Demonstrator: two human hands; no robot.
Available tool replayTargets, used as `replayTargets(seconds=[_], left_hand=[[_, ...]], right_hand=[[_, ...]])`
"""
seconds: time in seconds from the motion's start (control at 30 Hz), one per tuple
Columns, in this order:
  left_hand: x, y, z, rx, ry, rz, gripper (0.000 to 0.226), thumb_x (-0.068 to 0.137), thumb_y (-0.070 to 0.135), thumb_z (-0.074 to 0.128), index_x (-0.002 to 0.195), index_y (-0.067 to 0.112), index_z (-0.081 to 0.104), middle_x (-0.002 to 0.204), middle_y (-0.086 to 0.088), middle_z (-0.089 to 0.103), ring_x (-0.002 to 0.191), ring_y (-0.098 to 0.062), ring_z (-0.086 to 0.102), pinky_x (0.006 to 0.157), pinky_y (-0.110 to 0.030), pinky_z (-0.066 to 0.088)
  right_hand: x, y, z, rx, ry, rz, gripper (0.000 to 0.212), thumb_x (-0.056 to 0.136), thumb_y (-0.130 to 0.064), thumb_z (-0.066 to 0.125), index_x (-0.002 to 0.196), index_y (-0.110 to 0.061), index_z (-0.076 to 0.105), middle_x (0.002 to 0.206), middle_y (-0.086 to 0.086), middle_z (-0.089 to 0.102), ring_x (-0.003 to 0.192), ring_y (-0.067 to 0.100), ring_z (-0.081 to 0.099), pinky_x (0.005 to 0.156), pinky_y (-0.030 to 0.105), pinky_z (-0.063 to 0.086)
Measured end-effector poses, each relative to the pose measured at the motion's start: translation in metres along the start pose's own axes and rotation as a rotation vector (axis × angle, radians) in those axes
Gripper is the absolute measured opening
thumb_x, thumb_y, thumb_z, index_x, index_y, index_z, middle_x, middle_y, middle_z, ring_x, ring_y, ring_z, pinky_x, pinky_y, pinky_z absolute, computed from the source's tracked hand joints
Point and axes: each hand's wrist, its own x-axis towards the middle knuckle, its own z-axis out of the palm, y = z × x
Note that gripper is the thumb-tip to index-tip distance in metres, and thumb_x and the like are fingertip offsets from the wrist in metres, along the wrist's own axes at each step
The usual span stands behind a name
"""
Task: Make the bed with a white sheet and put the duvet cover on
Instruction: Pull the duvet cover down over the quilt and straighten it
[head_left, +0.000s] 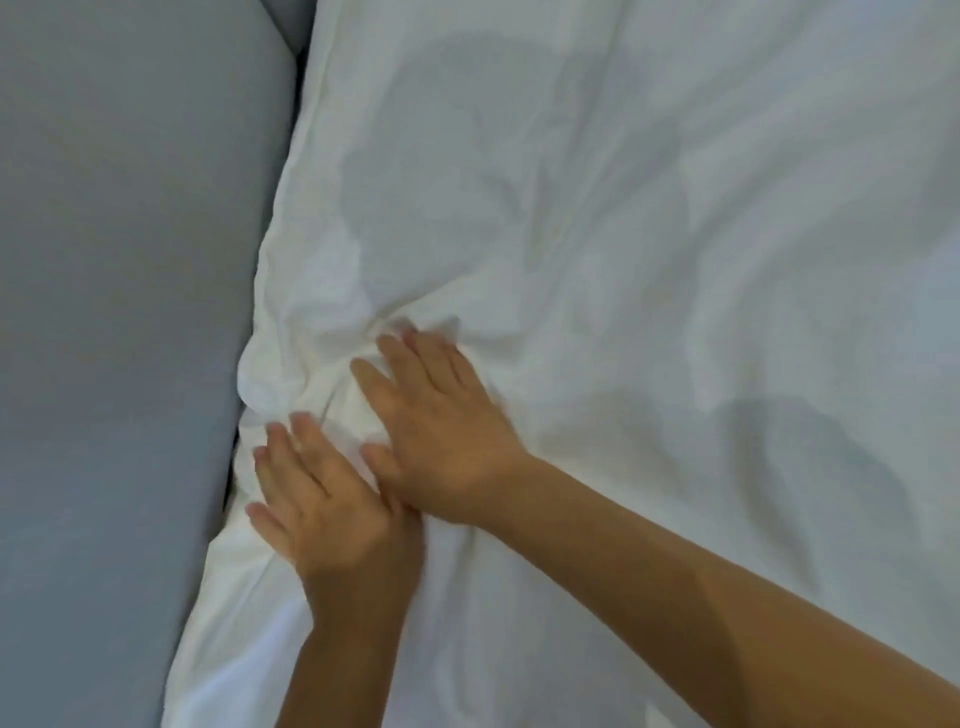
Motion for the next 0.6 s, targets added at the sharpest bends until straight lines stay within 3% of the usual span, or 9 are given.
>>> replayTargets(seconds=[0.03,0.13,0.2,0.3,0.37,0.47,0.6], left_hand=[[-0.014,0.011,-0.003,-0.019,-0.089,0.063,0.062,0.09,0.037,0.038,0.136,-0.004,0.043,0.139,-0.034,0.039,0.127,-0.052,0.039,0.094,-0.068,0.032],[-0.068,0.044,0.0,-0.03,-0.383,0.26,0.077,0.079,0.061,0.034,0.139,0.015,0.045,0.147,-0.026,0.033,0.134,-0.048,0.03,0.1,-0.069,0.023],[-0.1,0.062,0.006,0.028,-0.502,0.432,0.082,0.073,0.069,0.036,0.136,0.018,0.05,0.145,-0.024,0.037,0.132,-0.049,0.033,0.098,-0.069,0.024],[-0.138,0.073,0.013,0.041,-0.576,0.668,0.088,0.067,0.078,0.037,0.136,0.025,0.049,0.146,-0.017,0.039,0.136,-0.04,0.028,0.104,-0.063,0.021],[-0.164,0.072,0.014,0.054,-0.604,0.817,0.096,0.058,0.083,0.041,0.136,0.026,0.049,0.147,-0.014,0.04,0.136,-0.035,0.024,0.104,-0.058,0.018],[-0.199,0.075,0.014,0.132,-0.65,0.901,0.102,0.05,0.084,0.054,0.132,0.023,0.055,0.142,-0.012,0.047,0.133,-0.038,0.035,0.101,-0.06,0.021],[-0.23,0.086,0.009,0.118,-0.586,0.831,0.056,0.078,0.057,0.044,0.116,0.025,0.068,0.13,-0.005,0.06,0.119,-0.039,0.054,0.087,-0.067,0.04]], right_hand=[[-0.024,0.019,-0.008,-0.151,0.045,0.04,0.062,0.086,-0.044,0.051,0.142,-0.019,0.04,0.151,0.017,0.029,0.141,0.034,0.02,0.114,0.048,-0.007],[-0.104,0.084,-0.027,-0.401,0.135,0.203,0.064,0.083,-0.057,0.035,0.137,-0.025,0.049,0.147,0.013,0.039,0.136,0.035,0.035,0.112,0.054,0.011],[-0.161,0.128,-0.034,-0.401,0.095,0.398,0.067,0.084,-0.059,0.03,0.14,-0.024,0.044,0.15,0.012,0.034,0.138,0.035,0.03,0.11,0.051,0.01],[-0.253,0.174,-0.046,-0.364,0.053,0.821,0.075,0.086,-0.066,0.019,0.148,-0.025,0.026,0.155,0.013,0.021,0.142,0.035,0.02,0.11,0.056,0.008],[-0.302,0.186,-0.05,-0.362,0.023,0.96,0.084,0.083,-0.073,0.005,0.15,-0.025,0.017,0.158,0.011,0.011,0.144,0.033,0.011,0.111,0.056,0.006],[-0.328,0.19,-0.051,-0.305,0.005,0.963,0.091,0.075,-0.075,0.002,0.151,-0.025,0.005,0.159,0.007,-0.005,0.146,0.026,-0.004,0.114,0.048,-0.002],[-0.336,0.189,-0.053,-0.178,0.053,0.827,0.101,0.067,-0.079,0.011,0.151,-0.024,0.004,0.159,0.005,-0.006,0.145,0.022,-0.008,0.114,0.045,-0.007]])
